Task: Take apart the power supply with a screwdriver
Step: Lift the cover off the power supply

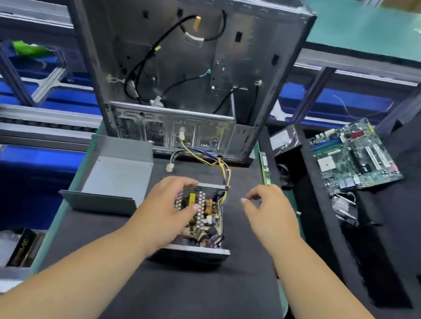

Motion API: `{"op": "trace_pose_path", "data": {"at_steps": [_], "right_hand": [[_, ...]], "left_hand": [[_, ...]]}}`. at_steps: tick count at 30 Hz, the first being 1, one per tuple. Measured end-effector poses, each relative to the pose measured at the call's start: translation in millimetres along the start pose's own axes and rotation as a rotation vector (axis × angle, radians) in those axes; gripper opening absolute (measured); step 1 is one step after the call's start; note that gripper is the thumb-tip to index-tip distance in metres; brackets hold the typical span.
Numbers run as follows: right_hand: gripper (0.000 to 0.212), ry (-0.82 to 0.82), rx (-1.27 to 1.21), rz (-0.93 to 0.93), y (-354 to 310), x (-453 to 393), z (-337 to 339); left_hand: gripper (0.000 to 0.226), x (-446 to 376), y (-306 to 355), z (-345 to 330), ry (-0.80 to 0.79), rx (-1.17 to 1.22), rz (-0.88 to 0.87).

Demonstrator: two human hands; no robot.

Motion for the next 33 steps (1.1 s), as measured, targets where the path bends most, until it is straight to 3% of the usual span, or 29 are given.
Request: {"op": "trace_pose_path", "data": {"at_steps": [3, 9, 17, 20, 23, 28, 30, 33], "right_hand": [[0.02, -0.006, -0.032, -0.085, 34, 12, 7], [0.016, -0.146, -0.01, -0.226, 83, 23, 13], [0.049, -0.466, 0.099, -0.323, 101, 34, 4], [0.046, -0.487, 0.092, -0.293, 103, 32, -2], [0.027, -0.507, 0.076, -0.277, 105, 27, -2], [0.008, -0.427, -0.185, -0.296, 102, 14, 8], [0.007, -0.314, -0.509, -0.363, 92, 6, 10], [0.024, -0.252, -0.968, -0.515, 73, -13, 3]], "left_hand": [[0.042, 3, 7, -12, 0.013, -0.157, -0.067], [0.045, 4, 25, -36, 0.062, -0.254, -0.027], [0.036, 7, 41, -49, 0.094, -0.243, -0.007], [0.028, 11, 36, -44, 0.127, -0.227, 0.027], [0.023, 16, 30, -37, 0.164, -0.2, 0.075], [0.021, 23, 27, -30, 0.227, -0.167, 0.127], [0.023, 28, 24, -27, 0.254, -0.157, 0.147], [0.025, 36, 17, -22, 0.264, -0.161, 0.181]]}}
Point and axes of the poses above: each hand's wrist, its own x-axis away from the middle knuckle, its own z-axis out of the back of the hand, y = z × x, the point moved 3 cm from there along -x, towards the middle knuckle, and after that the axes turned 13 degrees about z, right-handed, at the moved point
